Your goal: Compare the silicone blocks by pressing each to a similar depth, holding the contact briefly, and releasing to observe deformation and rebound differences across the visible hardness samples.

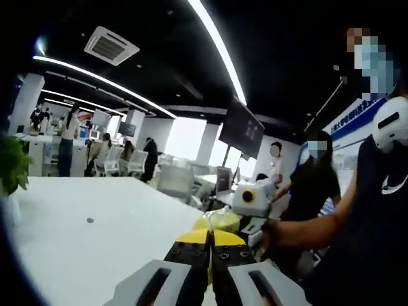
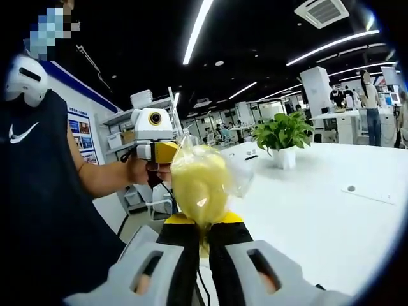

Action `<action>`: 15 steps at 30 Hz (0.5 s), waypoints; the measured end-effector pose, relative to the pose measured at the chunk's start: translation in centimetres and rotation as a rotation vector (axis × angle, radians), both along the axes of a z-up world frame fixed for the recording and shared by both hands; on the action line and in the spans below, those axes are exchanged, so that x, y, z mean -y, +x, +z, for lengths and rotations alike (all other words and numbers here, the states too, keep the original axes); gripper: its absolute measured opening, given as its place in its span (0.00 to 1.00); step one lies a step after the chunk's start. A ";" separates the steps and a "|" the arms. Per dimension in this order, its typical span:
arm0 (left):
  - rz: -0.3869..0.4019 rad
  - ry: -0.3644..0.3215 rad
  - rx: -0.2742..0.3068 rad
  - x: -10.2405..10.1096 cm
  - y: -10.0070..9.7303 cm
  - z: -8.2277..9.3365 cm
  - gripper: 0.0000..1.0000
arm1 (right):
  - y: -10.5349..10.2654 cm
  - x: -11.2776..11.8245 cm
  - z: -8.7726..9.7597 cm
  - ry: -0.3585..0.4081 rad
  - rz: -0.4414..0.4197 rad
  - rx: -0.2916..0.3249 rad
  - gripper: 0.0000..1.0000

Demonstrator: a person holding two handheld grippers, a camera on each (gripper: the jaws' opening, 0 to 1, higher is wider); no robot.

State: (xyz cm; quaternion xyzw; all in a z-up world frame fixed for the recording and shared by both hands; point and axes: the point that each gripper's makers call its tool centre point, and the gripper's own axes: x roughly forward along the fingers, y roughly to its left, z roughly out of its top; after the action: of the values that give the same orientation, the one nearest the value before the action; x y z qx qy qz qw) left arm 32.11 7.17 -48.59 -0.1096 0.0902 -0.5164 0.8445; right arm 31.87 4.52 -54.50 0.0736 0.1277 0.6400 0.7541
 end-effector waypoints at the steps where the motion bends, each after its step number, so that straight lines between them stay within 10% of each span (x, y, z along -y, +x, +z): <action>1: -0.001 0.000 0.002 0.0 0.0 0.0 0.00 | -0.1 -0.1 0.0 0.003 0.000 0.001 0.00; 15: -0.010 -0.005 0.014 0.6 0.1 -0.3 0.00 | -0.1 0.6 -0.3 -0.042 -0.006 0.034 0.00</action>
State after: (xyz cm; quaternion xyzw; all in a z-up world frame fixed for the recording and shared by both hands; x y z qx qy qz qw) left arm 32.17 6.62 -48.87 -0.1078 0.0835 -0.5217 0.8422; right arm 31.77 3.90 -54.77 0.0474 0.1281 0.6362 0.7594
